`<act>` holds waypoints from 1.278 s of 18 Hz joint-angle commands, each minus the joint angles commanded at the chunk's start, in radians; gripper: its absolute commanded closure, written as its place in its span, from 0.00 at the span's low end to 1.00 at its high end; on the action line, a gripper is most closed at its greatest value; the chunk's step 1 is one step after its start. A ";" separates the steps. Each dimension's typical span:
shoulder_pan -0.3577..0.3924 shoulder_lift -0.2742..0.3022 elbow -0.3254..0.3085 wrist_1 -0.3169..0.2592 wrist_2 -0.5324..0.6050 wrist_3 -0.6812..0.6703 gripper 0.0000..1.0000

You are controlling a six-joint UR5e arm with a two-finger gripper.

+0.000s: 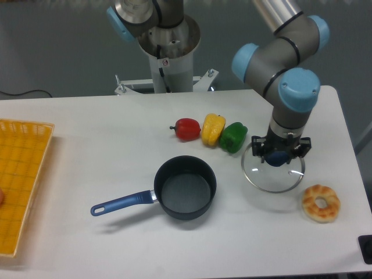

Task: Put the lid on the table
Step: 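Carry the held glass lid away from the saucepan toward the bagel, then lower the glass lid flat onto the table beside the bagel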

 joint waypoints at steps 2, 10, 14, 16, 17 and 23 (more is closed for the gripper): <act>0.003 -0.009 0.011 0.000 0.000 0.009 0.52; 0.002 -0.064 0.026 0.017 0.000 0.019 0.52; -0.015 -0.078 0.022 0.023 0.005 0.017 0.52; -0.018 -0.083 0.022 0.023 0.005 0.017 0.52; -0.020 -0.084 0.022 0.023 0.005 0.014 0.52; -0.037 -0.095 0.017 0.031 0.005 0.006 0.52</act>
